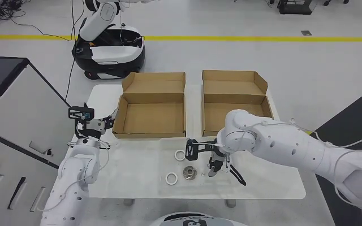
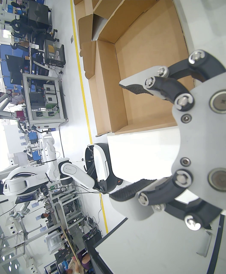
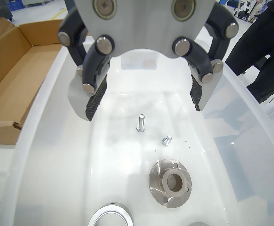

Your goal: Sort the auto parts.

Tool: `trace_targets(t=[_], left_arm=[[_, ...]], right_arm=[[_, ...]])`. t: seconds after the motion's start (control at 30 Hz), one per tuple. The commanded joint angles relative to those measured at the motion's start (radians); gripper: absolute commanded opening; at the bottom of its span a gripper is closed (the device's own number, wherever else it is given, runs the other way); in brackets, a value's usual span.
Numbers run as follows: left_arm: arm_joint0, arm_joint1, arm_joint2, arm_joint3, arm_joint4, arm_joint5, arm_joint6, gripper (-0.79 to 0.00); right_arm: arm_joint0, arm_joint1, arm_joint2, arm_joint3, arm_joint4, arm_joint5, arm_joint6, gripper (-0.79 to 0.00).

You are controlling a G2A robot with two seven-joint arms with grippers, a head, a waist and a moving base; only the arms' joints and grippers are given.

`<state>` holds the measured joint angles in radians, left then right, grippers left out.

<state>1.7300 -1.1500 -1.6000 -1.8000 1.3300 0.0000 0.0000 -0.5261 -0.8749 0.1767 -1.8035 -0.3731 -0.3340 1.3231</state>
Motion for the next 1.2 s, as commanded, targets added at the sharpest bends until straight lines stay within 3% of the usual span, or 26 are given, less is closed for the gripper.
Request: trace_targets(t=[0.0,0.1,0.23,0.73,1.17], left_arm=[[0.000,0.000,0.000,0.000,0.000,0.000,0.000,0.000],[0.000,0.000,0.000,0.000,0.000,0.000,0.000,0.000],[0.000,0.000,0.000,0.000,0.000,0.000,0.000,0.000],[0.000,0.000,0.000,0.000,0.000,0.000,0.000,0.000],[0.000,0.000,0.000,0.000,0.000,0.000,0.000,0.000]], right_arm=[[-0.005,-0.002,0.004,0.007,-0.002,-0.002,-0.004,-0.274],[-0.014,-0.006,0.009,0.017,-0.004,-0.002,-0.006,-0.385],[-0.026,-0.010,0.015,0.026,-0.012,0.000,-0.006,-0.422],[-0.069,-0.019,0.037,0.062,-0.054,-0.016,-0.013,-0.440],[-0.101,-0.027,0.059,0.064,-0.069,-0.016,-0.008,-0.505]])
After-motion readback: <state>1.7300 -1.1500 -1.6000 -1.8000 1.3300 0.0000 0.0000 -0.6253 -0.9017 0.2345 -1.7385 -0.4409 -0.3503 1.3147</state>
